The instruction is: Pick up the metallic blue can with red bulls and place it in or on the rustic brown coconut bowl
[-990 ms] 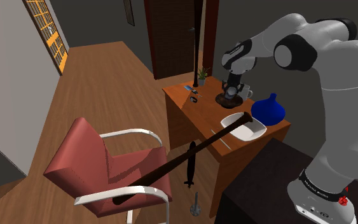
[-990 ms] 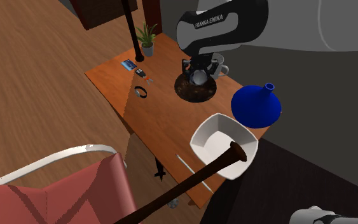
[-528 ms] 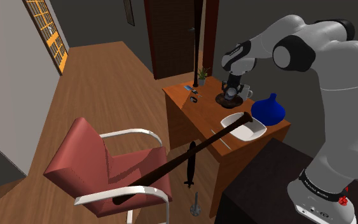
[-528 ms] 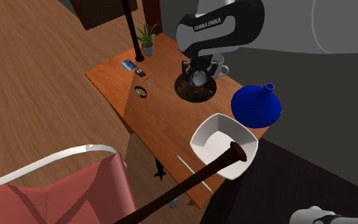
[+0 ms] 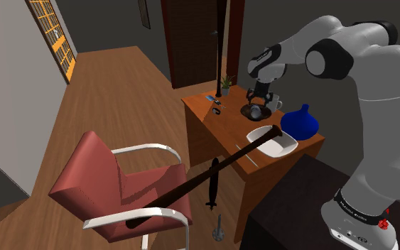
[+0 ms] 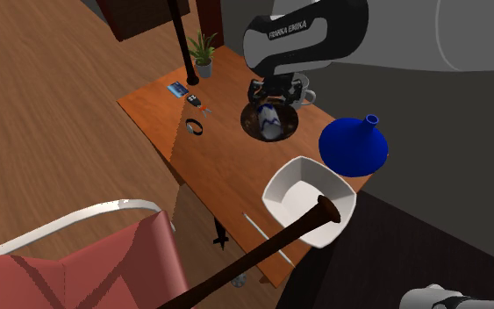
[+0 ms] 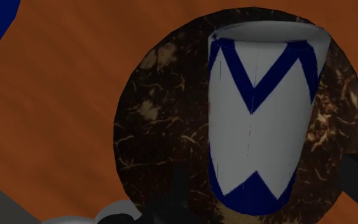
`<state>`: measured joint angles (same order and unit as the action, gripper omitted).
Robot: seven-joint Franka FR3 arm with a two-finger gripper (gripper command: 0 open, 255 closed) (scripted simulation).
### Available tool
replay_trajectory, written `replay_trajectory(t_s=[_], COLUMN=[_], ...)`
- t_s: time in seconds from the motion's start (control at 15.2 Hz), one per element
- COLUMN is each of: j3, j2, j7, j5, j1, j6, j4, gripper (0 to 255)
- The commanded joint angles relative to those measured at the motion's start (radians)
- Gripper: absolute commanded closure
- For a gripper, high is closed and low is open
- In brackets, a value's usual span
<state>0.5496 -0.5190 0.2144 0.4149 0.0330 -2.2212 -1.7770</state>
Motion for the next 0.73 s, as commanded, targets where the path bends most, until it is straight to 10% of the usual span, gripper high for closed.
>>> replay_trajectory(t_s=[0.0,0.66], j3=[0.015,0.029], j2=[0.033,0.066], j7=[0.013,0.028], j5=[-0.022,-0.046], j1=[0.009,0.017], j6=[0.034,0.077], j4=[0.005,0.02], gripper=[0,0])
